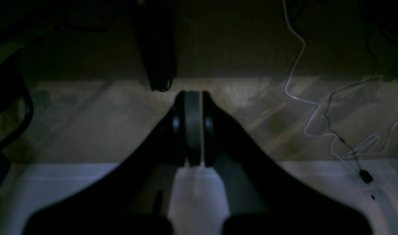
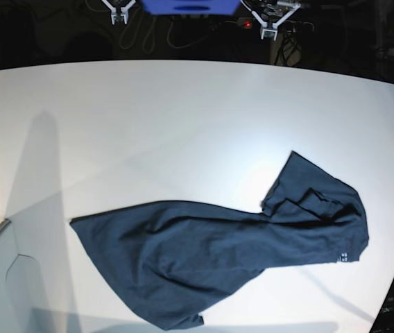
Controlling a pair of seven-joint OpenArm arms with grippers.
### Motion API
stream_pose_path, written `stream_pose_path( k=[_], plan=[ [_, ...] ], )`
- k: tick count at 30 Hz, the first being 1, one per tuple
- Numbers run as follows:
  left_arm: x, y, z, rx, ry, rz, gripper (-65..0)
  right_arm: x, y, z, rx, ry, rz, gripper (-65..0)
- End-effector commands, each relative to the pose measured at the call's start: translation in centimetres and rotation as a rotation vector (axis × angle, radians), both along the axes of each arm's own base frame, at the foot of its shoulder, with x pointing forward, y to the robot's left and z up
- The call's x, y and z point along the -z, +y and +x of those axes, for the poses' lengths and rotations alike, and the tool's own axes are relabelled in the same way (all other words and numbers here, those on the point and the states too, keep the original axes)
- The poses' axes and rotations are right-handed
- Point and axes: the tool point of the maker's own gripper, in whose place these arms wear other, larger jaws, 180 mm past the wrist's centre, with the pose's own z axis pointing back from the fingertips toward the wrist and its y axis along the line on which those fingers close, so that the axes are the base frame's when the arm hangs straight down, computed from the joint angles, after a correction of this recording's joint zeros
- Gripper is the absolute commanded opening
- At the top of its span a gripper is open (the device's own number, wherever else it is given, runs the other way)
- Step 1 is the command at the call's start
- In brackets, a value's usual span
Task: Layout the t-shirt on the table in an organized manner, then fold the t-shirt properly
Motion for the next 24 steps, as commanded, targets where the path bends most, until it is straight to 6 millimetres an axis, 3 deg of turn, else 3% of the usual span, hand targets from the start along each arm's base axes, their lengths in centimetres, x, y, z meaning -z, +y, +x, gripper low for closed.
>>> stream_pose_path(
  k=[1,24],
  plan=[
    [0.00,0.25,-0.44,0.007,0.006,0.004,-64.9,0.03,0.18,0.23,-0.008,0.015,0.015,-65.0],
    [-0.04,1.16,-0.38,0.008,0.005,0.018,-64.9,0.05,-0.30,0.73,-0.008,0.036,0.009,-65.0]
  ],
)
